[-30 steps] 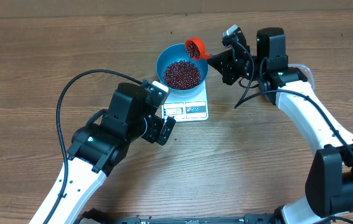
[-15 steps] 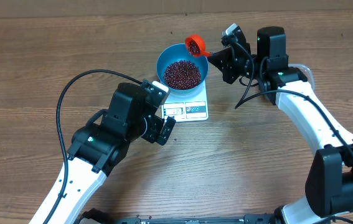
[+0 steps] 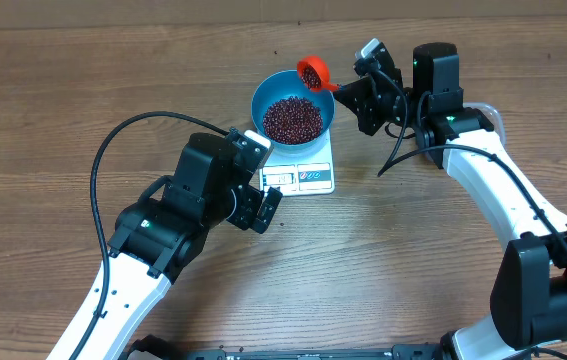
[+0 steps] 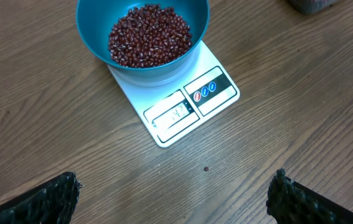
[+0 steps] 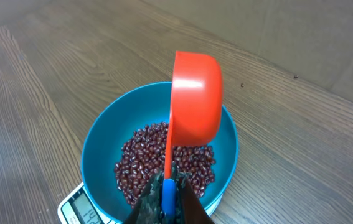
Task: Scoop item into bowl and weigh 150g on scale
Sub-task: 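Tilt the red scoop with the right gripper to pour beans into bowl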
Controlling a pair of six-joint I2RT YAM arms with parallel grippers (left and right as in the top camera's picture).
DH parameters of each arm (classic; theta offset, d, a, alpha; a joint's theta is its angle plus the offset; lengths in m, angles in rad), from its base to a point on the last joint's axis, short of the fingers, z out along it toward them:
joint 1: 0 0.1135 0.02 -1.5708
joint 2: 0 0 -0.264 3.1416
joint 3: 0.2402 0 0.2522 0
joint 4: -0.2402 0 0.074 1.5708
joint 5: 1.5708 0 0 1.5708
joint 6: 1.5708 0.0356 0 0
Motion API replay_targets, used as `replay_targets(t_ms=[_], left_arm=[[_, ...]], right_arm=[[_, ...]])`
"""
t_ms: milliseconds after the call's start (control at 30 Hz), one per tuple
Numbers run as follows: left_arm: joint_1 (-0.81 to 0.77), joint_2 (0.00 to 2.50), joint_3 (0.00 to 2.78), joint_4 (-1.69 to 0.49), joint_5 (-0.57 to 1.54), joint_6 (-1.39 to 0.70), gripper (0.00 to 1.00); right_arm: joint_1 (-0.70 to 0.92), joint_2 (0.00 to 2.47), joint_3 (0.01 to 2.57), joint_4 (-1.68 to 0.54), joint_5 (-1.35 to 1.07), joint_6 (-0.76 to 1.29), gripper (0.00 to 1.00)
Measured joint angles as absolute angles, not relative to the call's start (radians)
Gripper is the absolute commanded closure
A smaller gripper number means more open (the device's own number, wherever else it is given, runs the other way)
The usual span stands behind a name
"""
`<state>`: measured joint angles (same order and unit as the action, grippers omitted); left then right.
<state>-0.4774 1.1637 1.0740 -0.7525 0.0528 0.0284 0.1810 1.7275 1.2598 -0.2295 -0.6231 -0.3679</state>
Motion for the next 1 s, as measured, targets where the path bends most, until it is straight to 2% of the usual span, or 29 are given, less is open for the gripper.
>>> replay_targets(t_ms=[333, 1000], left_arm=[[-0.477, 1.164, 1.074, -0.752, 0.053, 0.028, 0.01], [-0.477, 1.164, 1.074, -0.752, 0.053, 0.028, 0.0]], right_arm=[[0.181, 1.728, 1.26, -0.266, -0.672, -0.52, 0.96], [0.181, 1.728, 1.26, -0.273, -0.684, -0.551, 0.96]])
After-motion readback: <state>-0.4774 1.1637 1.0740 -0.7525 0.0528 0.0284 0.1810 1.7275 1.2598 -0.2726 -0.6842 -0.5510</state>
